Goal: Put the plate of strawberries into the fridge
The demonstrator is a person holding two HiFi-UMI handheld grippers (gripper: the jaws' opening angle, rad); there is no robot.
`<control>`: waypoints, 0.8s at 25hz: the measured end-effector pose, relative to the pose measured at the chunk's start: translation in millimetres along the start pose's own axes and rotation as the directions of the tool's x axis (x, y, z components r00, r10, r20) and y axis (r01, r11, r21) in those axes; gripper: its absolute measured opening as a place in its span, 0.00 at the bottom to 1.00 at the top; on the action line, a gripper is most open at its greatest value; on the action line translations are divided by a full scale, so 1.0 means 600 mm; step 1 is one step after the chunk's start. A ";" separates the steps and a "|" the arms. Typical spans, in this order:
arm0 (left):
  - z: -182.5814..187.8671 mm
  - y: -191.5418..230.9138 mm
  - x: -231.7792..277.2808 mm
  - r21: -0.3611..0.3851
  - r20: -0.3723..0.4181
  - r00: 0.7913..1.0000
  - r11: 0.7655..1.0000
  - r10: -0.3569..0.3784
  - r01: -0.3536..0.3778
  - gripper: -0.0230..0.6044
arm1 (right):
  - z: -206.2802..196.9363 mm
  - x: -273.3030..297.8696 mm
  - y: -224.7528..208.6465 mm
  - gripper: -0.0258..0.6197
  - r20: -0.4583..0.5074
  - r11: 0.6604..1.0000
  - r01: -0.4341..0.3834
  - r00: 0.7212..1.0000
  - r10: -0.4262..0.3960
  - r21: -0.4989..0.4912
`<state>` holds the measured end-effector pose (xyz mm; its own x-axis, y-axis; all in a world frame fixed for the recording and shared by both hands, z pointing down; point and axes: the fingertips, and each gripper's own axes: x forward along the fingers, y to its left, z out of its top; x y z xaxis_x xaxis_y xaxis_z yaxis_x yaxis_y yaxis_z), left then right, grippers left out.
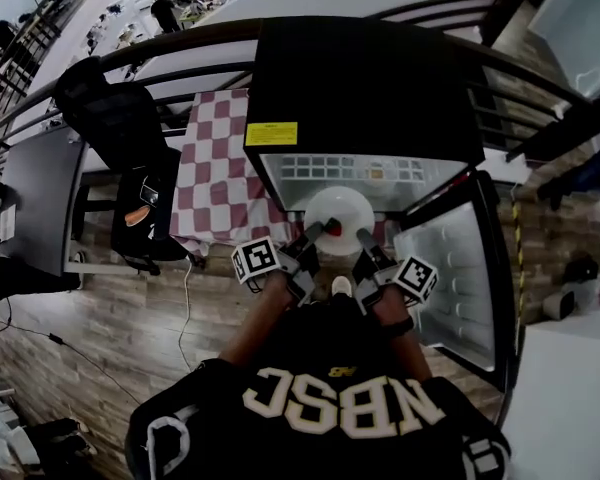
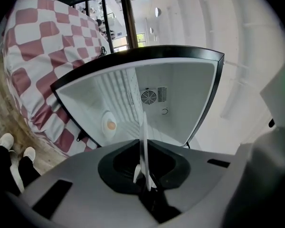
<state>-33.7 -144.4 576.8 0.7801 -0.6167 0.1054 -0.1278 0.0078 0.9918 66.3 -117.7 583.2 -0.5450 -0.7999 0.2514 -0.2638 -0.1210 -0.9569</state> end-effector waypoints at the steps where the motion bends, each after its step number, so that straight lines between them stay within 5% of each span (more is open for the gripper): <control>1: 0.003 -0.001 0.005 0.003 0.003 1.000 1.000 0.003 -0.003 0.10 | 0.007 0.003 0.001 0.10 0.005 1.000 -0.006 1.000 0.006 0.009; 20: 0.089 0.005 0.078 0.000 0.062 0.997 0.999 0.039 -0.039 0.10 | 0.082 0.098 0.019 0.11 0.015 0.997 -0.064 0.998 0.063 0.044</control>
<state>-30.6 -215.3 580.7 0.7349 -0.6637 0.1391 -0.1579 0.0319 0.9869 70.7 -195.0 579.8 -0.5487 -0.8146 0.1880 -0.1929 -0.0954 -0.9766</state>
